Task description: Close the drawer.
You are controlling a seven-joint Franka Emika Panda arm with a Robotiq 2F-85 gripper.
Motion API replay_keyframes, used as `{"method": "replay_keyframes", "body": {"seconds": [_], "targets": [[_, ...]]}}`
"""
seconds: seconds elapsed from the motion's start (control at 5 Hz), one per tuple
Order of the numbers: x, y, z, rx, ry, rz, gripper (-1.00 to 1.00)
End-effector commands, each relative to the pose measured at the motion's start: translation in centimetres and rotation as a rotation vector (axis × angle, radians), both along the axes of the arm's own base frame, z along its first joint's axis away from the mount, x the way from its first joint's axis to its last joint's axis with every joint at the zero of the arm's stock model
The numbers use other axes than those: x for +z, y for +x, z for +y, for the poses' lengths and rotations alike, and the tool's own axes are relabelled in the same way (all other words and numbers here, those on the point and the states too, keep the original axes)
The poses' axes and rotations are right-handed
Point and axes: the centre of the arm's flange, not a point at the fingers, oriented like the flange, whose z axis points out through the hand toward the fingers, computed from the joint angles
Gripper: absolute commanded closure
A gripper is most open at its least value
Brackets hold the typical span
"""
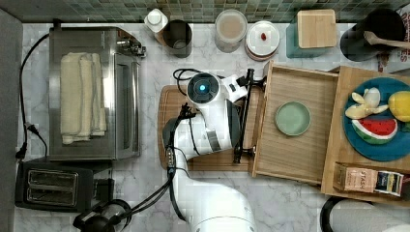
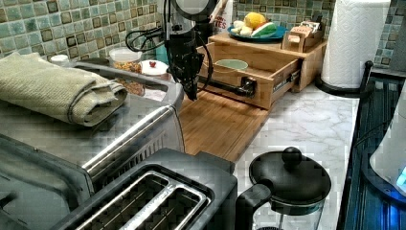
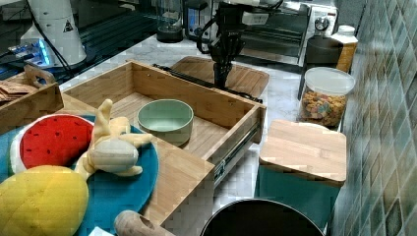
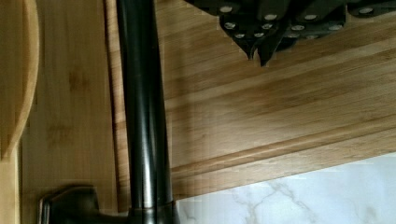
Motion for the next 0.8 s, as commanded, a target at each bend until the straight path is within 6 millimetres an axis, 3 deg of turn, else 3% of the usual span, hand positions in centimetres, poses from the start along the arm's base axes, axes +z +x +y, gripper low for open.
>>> {"method": "replay_keyframes", "body": {"seconds": [0.2, 0.4, 0.8], "targets": [[5.9, 2.9, -4.0, 0.012, -0.047, -0.053, 1.0], [6.7, 2.7, -5.6, 0.025, -0.068, -0.047, 1.0], [7.3, 1.6, -10.8, 0.053, -0.064, -0.032, 1.0]]}}
